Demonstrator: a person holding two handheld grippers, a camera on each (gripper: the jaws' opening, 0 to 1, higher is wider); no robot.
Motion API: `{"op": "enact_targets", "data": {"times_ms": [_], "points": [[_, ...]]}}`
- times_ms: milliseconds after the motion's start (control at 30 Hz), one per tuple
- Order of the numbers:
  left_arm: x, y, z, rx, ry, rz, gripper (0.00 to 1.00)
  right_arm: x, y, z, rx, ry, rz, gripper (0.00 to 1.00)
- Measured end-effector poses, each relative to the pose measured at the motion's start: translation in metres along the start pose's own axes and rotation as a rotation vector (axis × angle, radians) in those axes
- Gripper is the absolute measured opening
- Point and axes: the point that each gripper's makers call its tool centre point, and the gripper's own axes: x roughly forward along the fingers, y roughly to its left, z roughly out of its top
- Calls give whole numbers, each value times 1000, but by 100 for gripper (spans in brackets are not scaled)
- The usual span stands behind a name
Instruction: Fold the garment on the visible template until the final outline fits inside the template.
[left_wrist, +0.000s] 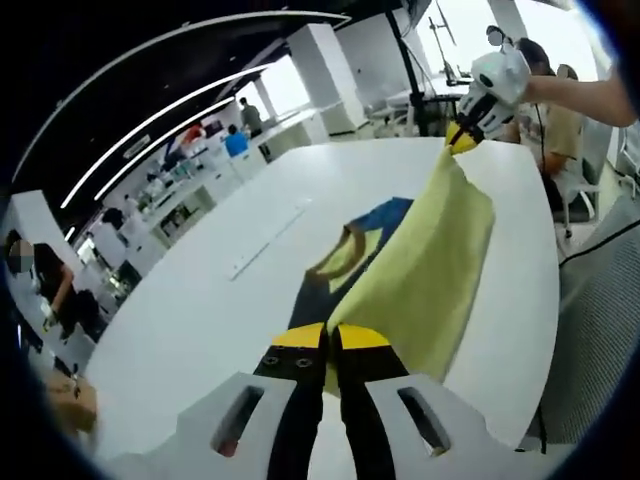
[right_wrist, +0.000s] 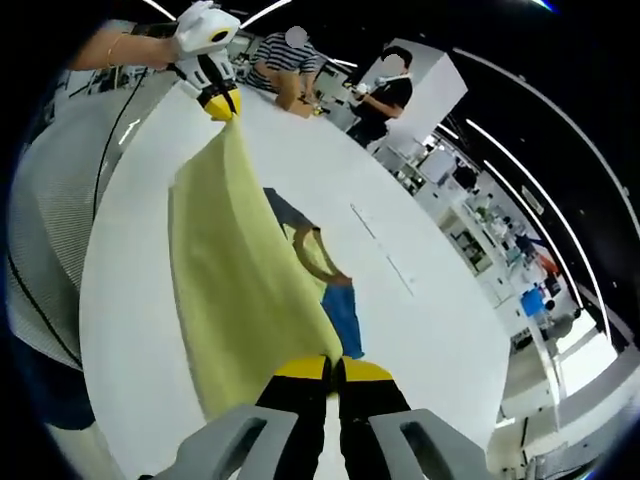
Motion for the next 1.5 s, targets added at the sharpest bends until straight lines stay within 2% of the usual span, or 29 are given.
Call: {"op": "enact_targets", "data": {"times_ms": [100,367,633,767,1033,1267,1500], "points": [[4,10,6,-39,-13,24,0,3,-6,3,0,-8,-15,0],[17,22,16,-67,-32,39,0,9,-21,3,-6,-1,-37,0],[31,39,21,-95,-41,69,0,23,-44,9,59,-19,-87,0],[40,46,17,-114,-24,84,0,33,-55,14,98,-28,-118,0],[55,67,14,-166,-27,131,0,55,-69,19,70,-2,-154,0],[77,77,13,-183,-27,147,0,76,-79,10,54,47,-183,0],[103,82,-10,-174,38,141,0,103,-80,1,56,75,-164,0]]}}
